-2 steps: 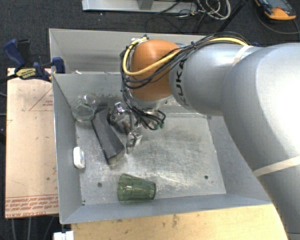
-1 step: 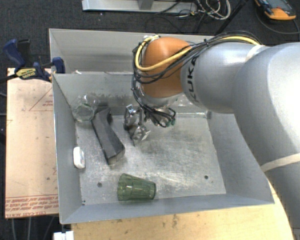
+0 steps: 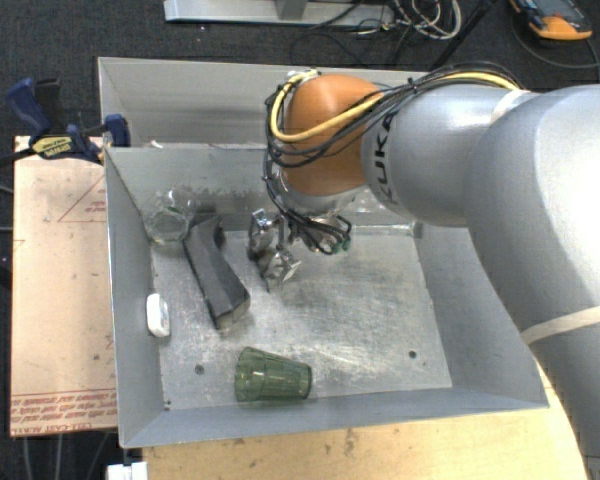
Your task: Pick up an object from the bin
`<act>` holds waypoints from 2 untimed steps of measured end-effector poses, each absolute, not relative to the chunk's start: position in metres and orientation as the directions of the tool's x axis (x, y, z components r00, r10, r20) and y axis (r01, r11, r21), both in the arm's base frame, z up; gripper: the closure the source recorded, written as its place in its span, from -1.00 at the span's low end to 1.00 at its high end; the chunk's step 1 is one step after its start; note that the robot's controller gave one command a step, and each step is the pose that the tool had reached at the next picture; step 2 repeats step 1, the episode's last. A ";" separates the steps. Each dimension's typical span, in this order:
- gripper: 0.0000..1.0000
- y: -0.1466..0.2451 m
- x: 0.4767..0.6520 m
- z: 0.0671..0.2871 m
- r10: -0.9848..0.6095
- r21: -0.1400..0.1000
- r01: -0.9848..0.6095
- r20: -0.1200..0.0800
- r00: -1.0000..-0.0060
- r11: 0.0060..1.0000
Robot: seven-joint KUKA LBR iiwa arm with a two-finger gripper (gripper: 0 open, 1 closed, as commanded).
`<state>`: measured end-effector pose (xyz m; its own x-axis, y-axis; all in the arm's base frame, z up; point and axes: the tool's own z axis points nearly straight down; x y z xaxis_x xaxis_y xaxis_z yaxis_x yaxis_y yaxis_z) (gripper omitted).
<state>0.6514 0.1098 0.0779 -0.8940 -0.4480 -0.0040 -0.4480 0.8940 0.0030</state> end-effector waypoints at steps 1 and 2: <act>1.00 0.107 0.643 0.151 -0.465 0.001 -0.465 -0.004 -0.885 0.885; 1.00 0.107 0.643 0.151 -0.465 0.001 -0.465 -0.004 -0.885 0.885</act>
Offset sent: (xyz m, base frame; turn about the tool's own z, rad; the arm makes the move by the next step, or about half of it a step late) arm 0.0000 0.0000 0.0000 0.0000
